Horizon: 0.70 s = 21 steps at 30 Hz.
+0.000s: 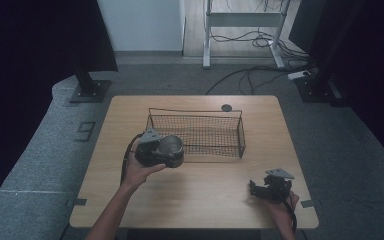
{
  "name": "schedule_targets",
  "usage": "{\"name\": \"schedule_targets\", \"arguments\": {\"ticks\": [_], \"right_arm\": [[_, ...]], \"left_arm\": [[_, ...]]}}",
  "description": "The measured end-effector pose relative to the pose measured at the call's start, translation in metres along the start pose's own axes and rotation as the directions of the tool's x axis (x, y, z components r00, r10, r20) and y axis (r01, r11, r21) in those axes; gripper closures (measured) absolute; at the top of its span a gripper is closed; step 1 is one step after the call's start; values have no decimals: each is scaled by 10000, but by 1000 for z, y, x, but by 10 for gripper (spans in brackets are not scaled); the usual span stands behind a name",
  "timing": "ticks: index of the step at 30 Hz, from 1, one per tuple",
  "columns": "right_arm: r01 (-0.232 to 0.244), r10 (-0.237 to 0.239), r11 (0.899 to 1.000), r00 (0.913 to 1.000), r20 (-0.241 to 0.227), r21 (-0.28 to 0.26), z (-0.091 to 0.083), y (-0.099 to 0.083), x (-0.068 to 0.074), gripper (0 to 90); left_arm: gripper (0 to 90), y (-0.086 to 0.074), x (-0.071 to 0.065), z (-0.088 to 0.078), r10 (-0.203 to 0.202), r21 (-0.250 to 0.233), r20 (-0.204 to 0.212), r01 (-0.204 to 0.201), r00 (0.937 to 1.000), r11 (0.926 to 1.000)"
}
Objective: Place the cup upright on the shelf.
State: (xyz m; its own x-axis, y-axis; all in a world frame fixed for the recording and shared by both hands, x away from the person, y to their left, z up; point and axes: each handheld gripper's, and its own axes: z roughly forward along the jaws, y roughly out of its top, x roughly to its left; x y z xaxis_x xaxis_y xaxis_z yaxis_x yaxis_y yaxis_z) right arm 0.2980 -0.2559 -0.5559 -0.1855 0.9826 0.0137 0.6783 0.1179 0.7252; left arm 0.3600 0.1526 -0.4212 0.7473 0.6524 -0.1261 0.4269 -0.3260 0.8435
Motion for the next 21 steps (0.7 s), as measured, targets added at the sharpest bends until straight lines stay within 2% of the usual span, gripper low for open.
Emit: {"name": "schedule_targets", "arguments": {"ticks": [6, 21], "right_arm": [[2, -2, 10000, 10000, -1, 0, 0, 0, 0, 51], [23, -23, 10000, 10000, -15, -6, 0, 0, 0, 55]], "left_arm": [[145, 5, 3, 3, 38, 41, 19, -38, 10000, 10000], [145, 16, 17, 6, -172, 53, -7, 172, 9999, 9998]]}}
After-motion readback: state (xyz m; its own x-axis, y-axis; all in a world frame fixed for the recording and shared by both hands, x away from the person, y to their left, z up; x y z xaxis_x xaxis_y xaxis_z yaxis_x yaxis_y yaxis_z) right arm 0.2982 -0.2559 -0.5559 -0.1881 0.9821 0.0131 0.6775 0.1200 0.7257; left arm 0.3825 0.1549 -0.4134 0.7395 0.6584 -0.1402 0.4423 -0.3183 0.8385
